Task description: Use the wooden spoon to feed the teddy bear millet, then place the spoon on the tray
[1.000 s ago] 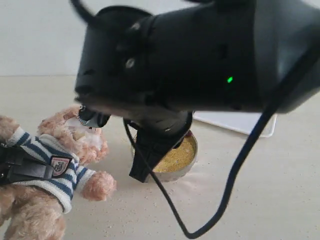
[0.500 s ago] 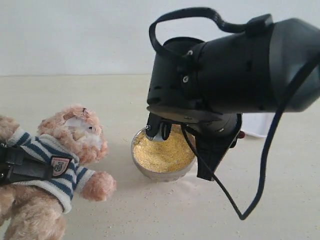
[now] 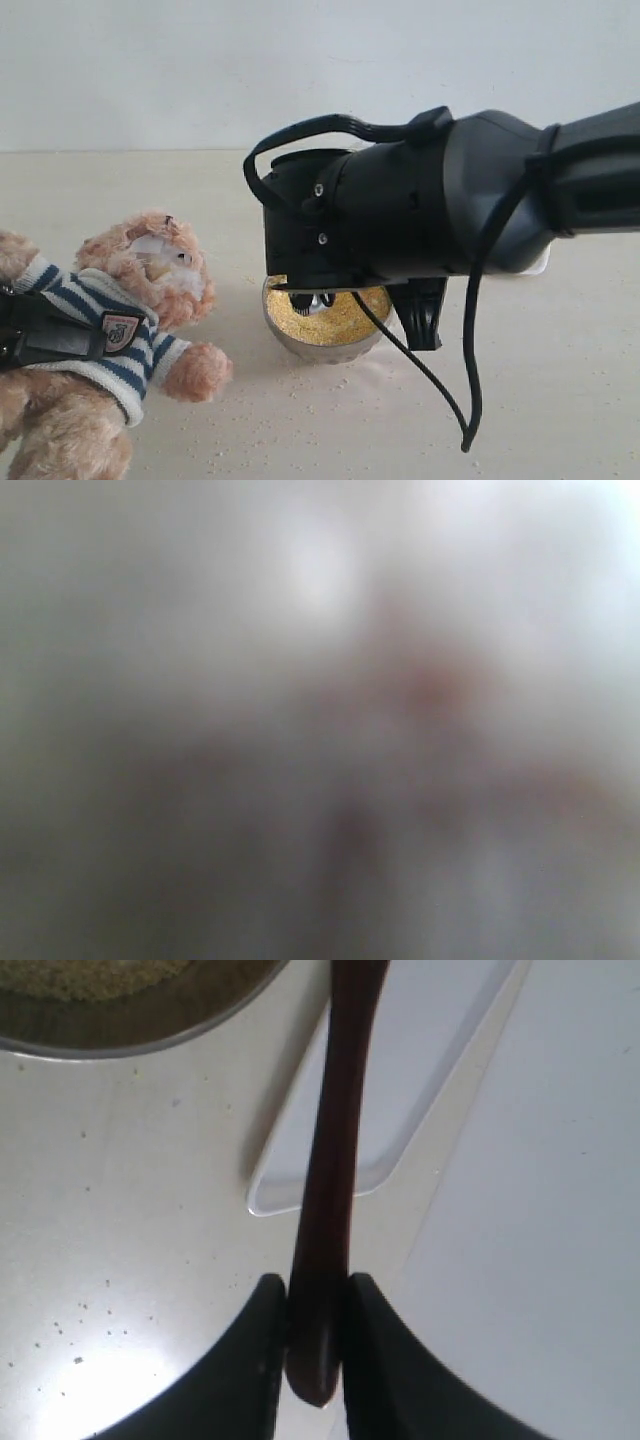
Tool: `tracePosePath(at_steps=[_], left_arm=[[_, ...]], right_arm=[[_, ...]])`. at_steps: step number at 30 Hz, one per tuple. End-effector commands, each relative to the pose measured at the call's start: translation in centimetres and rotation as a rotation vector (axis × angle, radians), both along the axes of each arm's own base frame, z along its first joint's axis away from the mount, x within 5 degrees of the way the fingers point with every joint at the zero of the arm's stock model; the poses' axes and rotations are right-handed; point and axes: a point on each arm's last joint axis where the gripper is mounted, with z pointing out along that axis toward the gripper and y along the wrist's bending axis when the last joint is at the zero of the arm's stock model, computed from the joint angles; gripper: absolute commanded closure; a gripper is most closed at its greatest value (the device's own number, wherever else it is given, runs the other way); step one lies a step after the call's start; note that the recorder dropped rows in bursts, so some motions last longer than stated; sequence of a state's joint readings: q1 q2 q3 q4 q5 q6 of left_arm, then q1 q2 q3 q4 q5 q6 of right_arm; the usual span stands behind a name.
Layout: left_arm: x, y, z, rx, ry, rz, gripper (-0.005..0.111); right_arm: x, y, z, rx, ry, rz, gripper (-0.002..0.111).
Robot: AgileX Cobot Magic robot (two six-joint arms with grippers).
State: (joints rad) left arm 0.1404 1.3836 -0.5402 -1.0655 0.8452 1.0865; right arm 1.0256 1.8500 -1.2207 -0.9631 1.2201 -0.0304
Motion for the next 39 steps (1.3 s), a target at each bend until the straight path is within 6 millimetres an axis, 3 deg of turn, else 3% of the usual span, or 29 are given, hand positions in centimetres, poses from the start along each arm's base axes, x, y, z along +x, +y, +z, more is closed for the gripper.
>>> tracePosePath(at_steps=[1,25,39], left_arm=[[0.0,-0.1,0.0,-0.016,0.001,-0.001,0.101],[0.0,-0.1,0.0,-0.016,0.001,-0.001,0.101],[0.0,-0.1,0.0,-0.016,0.001,-0.001,0.101]], right_arm=[[0.1,0.0,0.2,-0.032,-0.014,0.032,0.099],[1.4,0.7,-3.7,-0.162,-0.020,0.061,0.099],[0.3,1.0,-4.7,-0.145,0.067,0.036,0.099]])
